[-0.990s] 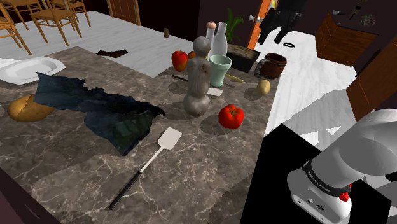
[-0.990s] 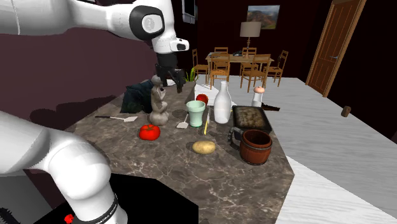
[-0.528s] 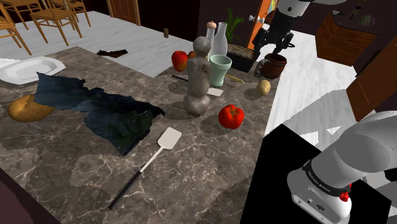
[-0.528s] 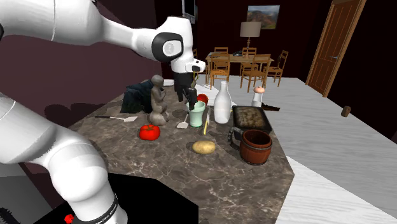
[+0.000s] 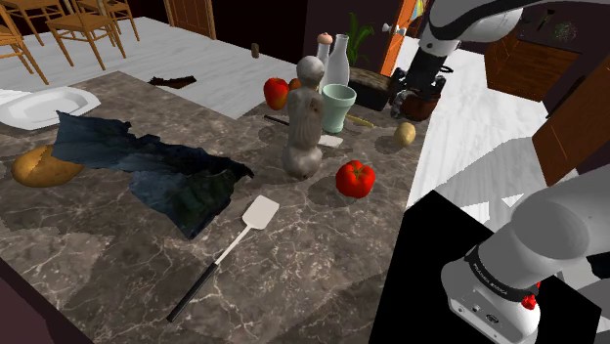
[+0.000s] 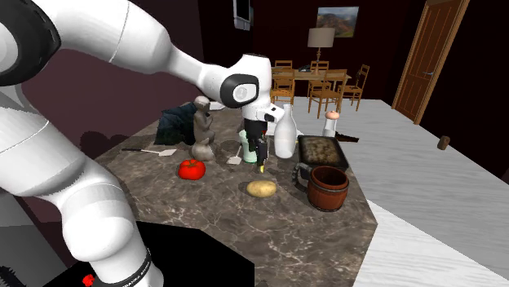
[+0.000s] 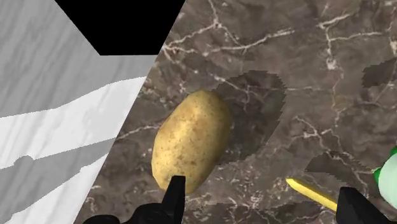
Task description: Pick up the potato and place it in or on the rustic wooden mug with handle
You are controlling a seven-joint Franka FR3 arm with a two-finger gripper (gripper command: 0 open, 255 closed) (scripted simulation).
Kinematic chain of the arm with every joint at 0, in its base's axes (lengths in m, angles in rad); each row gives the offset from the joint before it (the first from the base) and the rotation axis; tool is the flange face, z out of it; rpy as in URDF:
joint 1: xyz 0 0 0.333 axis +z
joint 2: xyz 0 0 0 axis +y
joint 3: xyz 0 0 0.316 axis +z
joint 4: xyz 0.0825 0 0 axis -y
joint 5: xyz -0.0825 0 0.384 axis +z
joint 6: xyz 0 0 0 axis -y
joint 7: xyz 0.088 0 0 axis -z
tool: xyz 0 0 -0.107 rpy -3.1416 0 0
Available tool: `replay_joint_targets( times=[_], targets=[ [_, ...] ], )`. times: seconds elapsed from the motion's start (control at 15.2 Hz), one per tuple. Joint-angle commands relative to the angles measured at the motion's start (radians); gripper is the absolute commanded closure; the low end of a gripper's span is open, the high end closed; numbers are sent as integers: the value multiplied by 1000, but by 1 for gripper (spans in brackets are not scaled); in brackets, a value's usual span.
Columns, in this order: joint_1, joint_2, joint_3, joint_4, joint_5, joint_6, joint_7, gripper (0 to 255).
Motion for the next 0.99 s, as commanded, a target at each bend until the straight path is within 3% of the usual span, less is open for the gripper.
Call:
replay_joint_targets(
  times=[0.0,0.33,0.92],
  targets=[
    [-23,43,-11,-11,-3,37,42,0],
    [-74,149,-45,-31,-4,123,133,0],
    [-69,217,-45,-74,9,233,124,0]
  ],
)
